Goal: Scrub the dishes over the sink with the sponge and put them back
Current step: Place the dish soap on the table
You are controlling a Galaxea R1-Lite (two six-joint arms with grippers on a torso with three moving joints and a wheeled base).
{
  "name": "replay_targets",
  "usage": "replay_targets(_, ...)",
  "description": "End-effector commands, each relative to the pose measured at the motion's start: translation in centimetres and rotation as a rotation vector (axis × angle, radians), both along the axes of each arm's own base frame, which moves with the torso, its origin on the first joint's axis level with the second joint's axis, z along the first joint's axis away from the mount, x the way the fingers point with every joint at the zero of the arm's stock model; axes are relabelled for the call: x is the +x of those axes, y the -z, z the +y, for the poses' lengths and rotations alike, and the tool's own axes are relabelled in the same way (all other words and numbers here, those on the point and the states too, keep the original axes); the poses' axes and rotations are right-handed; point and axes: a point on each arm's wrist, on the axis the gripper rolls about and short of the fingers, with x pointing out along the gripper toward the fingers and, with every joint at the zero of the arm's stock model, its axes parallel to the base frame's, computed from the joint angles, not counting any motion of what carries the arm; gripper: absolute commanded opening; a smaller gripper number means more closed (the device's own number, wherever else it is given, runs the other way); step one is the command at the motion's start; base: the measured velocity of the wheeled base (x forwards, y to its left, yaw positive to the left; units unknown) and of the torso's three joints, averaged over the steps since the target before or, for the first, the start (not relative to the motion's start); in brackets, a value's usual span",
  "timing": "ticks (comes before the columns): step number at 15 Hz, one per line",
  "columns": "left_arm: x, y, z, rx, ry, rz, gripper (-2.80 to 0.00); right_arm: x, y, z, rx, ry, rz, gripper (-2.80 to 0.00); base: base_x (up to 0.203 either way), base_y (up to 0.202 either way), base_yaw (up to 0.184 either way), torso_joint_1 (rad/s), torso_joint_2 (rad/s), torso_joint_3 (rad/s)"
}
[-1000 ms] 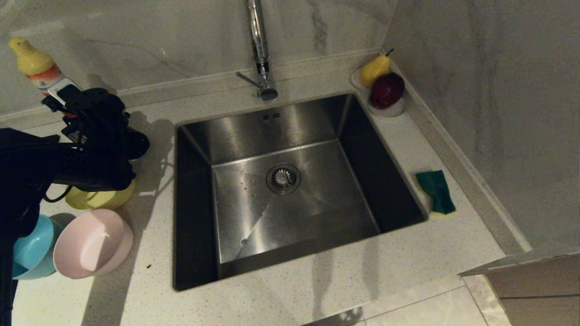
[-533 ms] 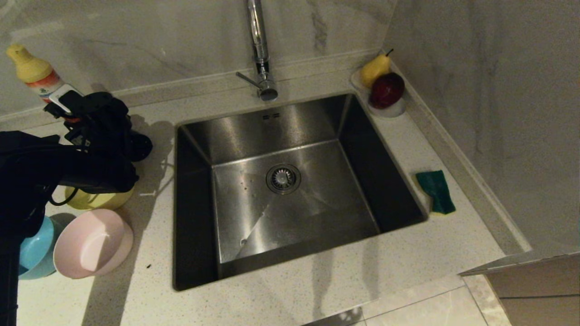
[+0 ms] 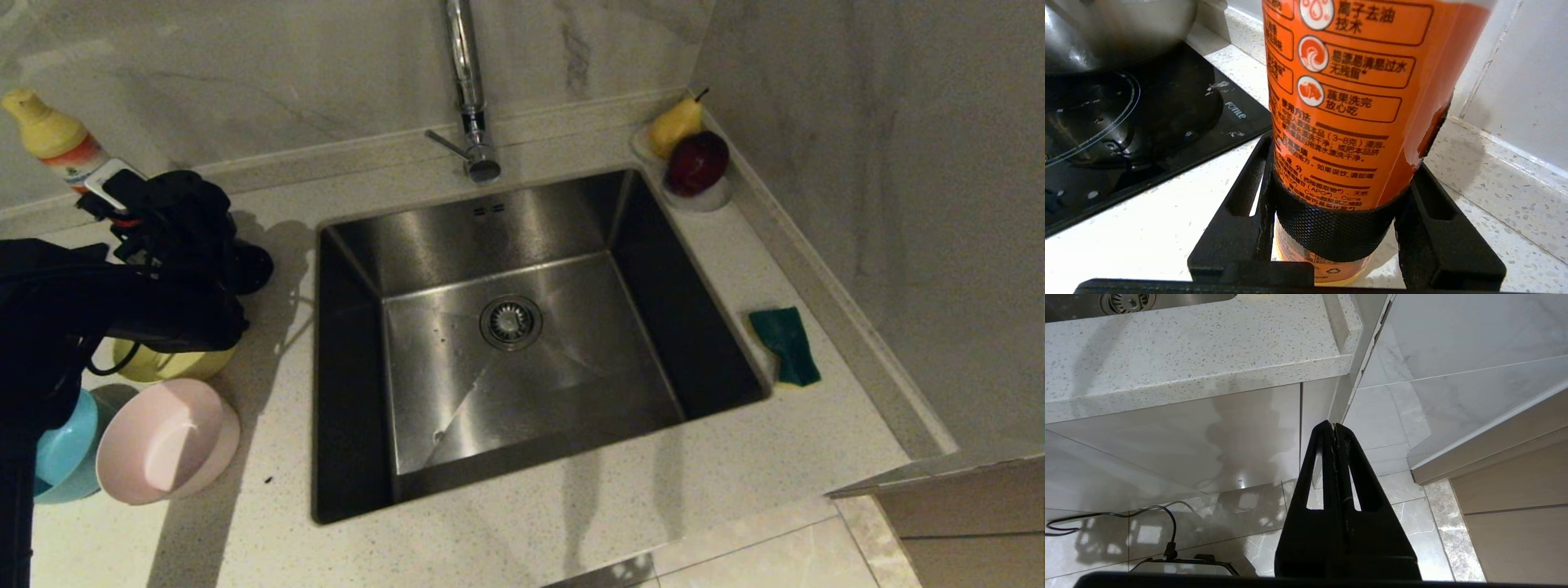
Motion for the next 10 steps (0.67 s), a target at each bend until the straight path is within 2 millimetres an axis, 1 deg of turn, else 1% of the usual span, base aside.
replay_targets(1, 0.4, 1.0, 0.0, -0.006, -0.004, 0.017, -2.80, 0.0, 0.0, 0.0, 0.000, -0.001, -0.002, -2.80, 0.000, 0.000, 0.000, 0.000, 0.00, 0.000)
replay_targets(4, 0.2, 0.7, 0.0, -0.005, -0.004, 0.014, -2.80, 0.0, 0.0, 0.0, 0.000, -0.001, -0.002, -2.80, 0.000, 0.000, 0.000, 0.000, 0.00, 0.000)
replay_targets(5, 0.1, 0.5, 0.1, -0.004, -0.006, 0.012, 0.00, 0.0, 0.0, 0.0, 0.000, -0.001, -0.002, -2.80, 0.000, 0.000, 0.000, 0.000, 0.00, 0.000)
replay_targets(10, -0.5, -0.9, 0.1, -0.001, -0.006, -0.017, 0.00, 0.0, 0.0, 0.0, 0.000, -0.001, -0.002, -2.80, 0.000, 0.000, 0.000, 0.000, 0.00, 0.000)
